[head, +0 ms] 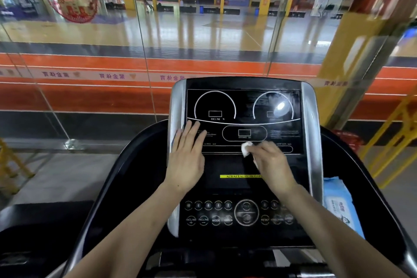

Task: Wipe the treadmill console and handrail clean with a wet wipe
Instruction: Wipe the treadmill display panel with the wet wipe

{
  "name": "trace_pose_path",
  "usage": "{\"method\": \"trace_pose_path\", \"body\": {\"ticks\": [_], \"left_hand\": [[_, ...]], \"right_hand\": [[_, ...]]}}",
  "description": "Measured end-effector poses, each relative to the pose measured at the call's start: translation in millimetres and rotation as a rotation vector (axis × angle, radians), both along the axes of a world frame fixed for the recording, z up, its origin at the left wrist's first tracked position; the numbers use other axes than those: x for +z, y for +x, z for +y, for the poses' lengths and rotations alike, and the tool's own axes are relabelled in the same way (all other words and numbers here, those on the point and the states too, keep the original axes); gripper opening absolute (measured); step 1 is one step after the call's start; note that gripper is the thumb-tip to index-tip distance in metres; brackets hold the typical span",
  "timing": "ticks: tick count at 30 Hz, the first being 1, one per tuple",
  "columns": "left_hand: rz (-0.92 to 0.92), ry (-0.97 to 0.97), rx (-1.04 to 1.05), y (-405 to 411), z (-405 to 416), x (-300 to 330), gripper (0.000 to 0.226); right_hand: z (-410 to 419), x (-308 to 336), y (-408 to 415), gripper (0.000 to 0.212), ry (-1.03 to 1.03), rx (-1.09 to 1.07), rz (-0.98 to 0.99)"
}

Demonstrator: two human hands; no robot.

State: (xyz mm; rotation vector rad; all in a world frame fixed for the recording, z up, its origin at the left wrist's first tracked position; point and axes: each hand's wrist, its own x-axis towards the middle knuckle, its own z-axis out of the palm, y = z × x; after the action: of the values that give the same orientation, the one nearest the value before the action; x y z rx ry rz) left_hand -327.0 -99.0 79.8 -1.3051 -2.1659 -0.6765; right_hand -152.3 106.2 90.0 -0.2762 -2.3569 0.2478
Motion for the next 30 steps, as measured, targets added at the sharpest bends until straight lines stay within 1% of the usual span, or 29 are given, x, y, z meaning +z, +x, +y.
{"method": "trace_pose_path", "body": {"ticks": [3,5,7,9,12,15,18,20,22,27,28,30], "left_hand": [[0.005,-0.036,0.004,7.2,7.6,-5.9,0.061],[-0.003,-0.052,0.001,10.7,10.8,-8.4,0.06],[-0.013,-0.053,0.002,13.2,13.1,-8.7,0.06],[-0.023,-0.036,0.005,15.0,16.9,-7.2,0.059],[-0.033,0.005,0.004,17.3,24.5,-1.9,0.06],[-0.017,0.012,0.006,21.4,32.8,4.5,0.059],[-0.023,0.008,-0.007,26.7,44.9,12.2,0.056],[-0.026,0.007,-0.006,28.2,53.1,16.4,0.054],[-0.021,0.0,0.0,28.6,59.1,17.8,0.054],[-0.025,0.008,0.006,29.4,66.0,14.9,0.052],[-0.024,0.008,0.014,29.6,67.1,15.1,0.052],[-0.033,0.011,0.034,29.0,68.8,16.7,0.052]], "right_hand": [[9.5,-0.8,12.8,0.04,-0.04,-0.094,0.038],[0.9,-1.7,4.3,0.041,-0.05,-0.086,0.045],[-15.0,-2.2,-10.8,0.043,-0.041,-0.015,0.011],[-24.9,-0.6,-22.7,0.041,0.01,0.076,-0.031],[-12.7,7.1,-24.4,0.04,0.086,0.156,-0.059],[23.4,39.1,-31.0,0.041,0.141,0.086,-0.052],[61.6,91.7,-59.7,0.03,0.154,-0.005,0.02],[70.5,108.9,-71.0,0.029,0.149,-0.021,0.04],[68.2,96.3,-61.5,0.033,0.149,0.012,0.032],[46.0,10.9,12.2,0.044,0.19,0.278,-0.107],[45.7,6.4,15.7,0.045,0.204,0.305,-0.121],[50.5,21.9,-0.1,0.044,0.229,0.292,-0.126]]}}
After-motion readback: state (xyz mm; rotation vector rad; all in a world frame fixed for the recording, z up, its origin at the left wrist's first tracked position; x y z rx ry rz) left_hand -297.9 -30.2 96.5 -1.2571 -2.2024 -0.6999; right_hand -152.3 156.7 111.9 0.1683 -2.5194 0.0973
